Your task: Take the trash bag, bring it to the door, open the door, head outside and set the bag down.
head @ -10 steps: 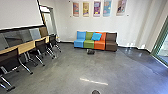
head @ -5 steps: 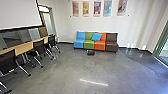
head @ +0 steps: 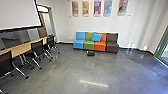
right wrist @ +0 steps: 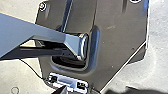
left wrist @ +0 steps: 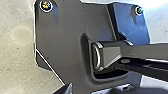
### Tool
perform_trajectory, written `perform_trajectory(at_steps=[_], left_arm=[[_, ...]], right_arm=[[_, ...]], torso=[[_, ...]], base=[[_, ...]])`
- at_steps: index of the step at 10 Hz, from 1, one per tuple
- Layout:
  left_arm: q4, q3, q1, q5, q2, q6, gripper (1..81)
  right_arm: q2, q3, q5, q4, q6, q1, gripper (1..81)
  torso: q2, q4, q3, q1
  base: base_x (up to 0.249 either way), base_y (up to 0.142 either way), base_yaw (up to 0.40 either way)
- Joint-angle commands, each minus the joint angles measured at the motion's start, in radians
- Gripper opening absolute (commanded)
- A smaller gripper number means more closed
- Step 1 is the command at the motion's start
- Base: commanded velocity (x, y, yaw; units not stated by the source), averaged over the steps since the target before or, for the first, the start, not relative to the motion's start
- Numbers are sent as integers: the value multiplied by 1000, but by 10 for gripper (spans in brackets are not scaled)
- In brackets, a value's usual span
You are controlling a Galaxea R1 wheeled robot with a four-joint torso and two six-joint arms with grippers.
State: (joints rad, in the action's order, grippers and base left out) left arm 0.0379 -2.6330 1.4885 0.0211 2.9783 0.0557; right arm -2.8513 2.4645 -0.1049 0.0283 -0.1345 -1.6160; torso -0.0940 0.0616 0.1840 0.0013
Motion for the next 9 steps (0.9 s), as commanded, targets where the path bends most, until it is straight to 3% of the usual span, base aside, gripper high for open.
perform_trajectory(at_steps=[1, 9], left_arm=[[10, 2, -38, 57, -1, 6, 811], [8, 2, -38, 57, 1, 6, 811]], right_arm=[[5, -3, 62, -11, -4, 23, 811], [-3, 0, 88, -11, -7, 24, 811]], torso=[[0, 0, 0, 0], [0, 0, 0, 0]], base=[[170, 0, 0], [171, 0, 0]])
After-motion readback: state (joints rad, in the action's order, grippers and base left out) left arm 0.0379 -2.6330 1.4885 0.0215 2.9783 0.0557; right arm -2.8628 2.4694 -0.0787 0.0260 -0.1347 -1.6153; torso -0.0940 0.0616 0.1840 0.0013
